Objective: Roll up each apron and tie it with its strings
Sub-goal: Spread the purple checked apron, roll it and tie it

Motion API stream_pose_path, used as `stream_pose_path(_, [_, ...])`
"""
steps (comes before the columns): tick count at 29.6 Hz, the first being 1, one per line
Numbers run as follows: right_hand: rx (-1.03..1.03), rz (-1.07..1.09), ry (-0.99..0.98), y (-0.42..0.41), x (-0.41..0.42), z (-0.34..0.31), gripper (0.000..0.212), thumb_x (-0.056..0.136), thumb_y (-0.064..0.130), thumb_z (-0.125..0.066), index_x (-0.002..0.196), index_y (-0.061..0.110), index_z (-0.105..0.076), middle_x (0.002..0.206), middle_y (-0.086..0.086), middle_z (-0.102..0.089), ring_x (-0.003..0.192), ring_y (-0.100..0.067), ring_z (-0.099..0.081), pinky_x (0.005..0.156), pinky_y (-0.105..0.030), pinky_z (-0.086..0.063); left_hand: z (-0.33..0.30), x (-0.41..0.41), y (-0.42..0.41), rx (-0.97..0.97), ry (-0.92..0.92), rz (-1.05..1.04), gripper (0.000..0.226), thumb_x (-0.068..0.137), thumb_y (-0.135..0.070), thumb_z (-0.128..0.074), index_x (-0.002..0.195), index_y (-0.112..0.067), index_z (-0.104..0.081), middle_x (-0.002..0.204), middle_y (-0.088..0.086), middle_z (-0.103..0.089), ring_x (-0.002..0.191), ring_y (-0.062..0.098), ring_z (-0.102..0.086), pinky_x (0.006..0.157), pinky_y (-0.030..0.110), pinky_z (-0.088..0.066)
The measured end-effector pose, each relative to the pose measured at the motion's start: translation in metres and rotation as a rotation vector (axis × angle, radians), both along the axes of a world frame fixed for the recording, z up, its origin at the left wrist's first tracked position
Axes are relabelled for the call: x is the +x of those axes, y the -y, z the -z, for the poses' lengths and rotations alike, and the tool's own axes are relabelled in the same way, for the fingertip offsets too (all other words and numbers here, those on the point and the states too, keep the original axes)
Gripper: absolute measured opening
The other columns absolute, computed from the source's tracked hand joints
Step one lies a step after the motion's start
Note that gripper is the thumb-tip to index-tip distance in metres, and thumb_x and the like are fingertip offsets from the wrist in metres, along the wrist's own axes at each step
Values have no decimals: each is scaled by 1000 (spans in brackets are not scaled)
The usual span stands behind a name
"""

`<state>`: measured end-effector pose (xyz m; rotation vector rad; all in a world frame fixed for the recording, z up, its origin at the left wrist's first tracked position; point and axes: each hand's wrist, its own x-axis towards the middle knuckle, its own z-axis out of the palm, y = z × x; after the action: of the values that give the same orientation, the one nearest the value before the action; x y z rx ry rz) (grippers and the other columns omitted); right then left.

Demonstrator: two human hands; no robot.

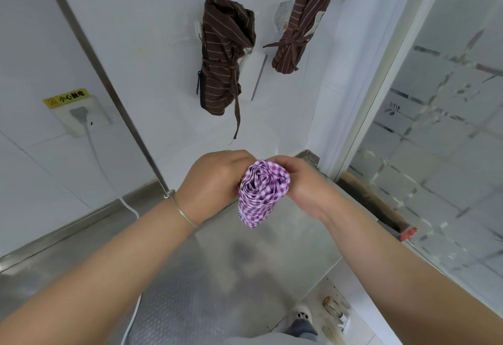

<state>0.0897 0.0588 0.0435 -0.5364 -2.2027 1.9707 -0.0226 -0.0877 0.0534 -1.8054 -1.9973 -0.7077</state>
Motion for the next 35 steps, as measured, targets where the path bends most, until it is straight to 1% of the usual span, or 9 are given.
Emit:
stream_pose_path(4, [-141,-64,69,-10,-1,-1,20,88,-10,-52,101,-6,-66,100,-21,-63,95,-29,-56,99,-52,-43,7,2,-1,46,-95,-20,21,78,-13,-57,90,-9,-73,85,3,-70,70,24,-65,49,30,-51])
stream_pose_path(6, [-173,-139,103,-17,-1,-2,23,90,-11,-49,104,-3,-66,103,-18,-66,99,-28,-58,102,-48,-43,10,3,0,74,-135,-21,18,79,-11,-62,93,-11,-73,90,2,-70,75,23,-65,48,30,-50])
stream_pose_path(11, [-245,-327,111,-28,-5,-9,39,90,-15,-47,85,10,-76,82,-1,-73,78,-10,-67,71,-19,-53,7,4,-2,145,-149,35,16,86,-14,-59,101,-19,-58,103,-4,-59,85,18,-58,47,32,-47])
stream_pose_path(15, [-180,-247,38,-30,-10,-18,39,89,-8,-54,70,16,-78,71,1,-72,66,-7,-67,64,-18,-54,2,-1,-3,175,-112,24,15,84,-11,-62,97,-16,-58,100,-1,-59,83,19,-56,46,35,-47])
stream_pose_path(19, [-75,-182,-25,-23,-12,-16,17,91,-6,-55,77,0,-63,64,3,-66,59,-5,-62,55,-16,-50,3,-5,-2,172,-139,48,10,83,-10,-63,93,-10,-64,92,6,-67,83,18,-55,47,32,-47])
stream_pose_path(22, [-83,-91,-46,-16,-18,-13,11,92,-2,-51,87,-5,-60,69,-3,-57,63,-11,-55,53,-19,-48,6,-5,-3,200,-119,71,17,83,-13,-61,98,-18,-54,92,4,-67,83,17,-56,49,29,-46])
stream_pose_path(26, [-167,-111,-10,-12,-23,-12,26,90,2,-39,70,12,-53,64,4,-52,62,-10,-48,53,-19,-43,13,-10,-6,215,-103,62,28,78,-7,-68,98,-19,-53,96,-1,-63,83,17,-55,48,33,-49])
stream_pose_path(30, [-196,-230,29,-20,-19,-9,25,101,21,-46,90,5,-62,85,-7,-64,82,-17,-61,81,-28,-51,14,-13,-3,230,-46,63,17,83,-11,-63,96,-19,-55,94,1,-66,82,16,-57,51,33,-50])
stream_pose_path(35, [-173,-147,-16,-20,-18,-5,16,94,5,-54,80,7,-60,69,4,-67,66,-7,-63,66,-19,-52,14,-16,-3,151,-24,55,10,84,-19,-60,89,-13,-67,92,1,-66,79,16,-57,50,33,-49])
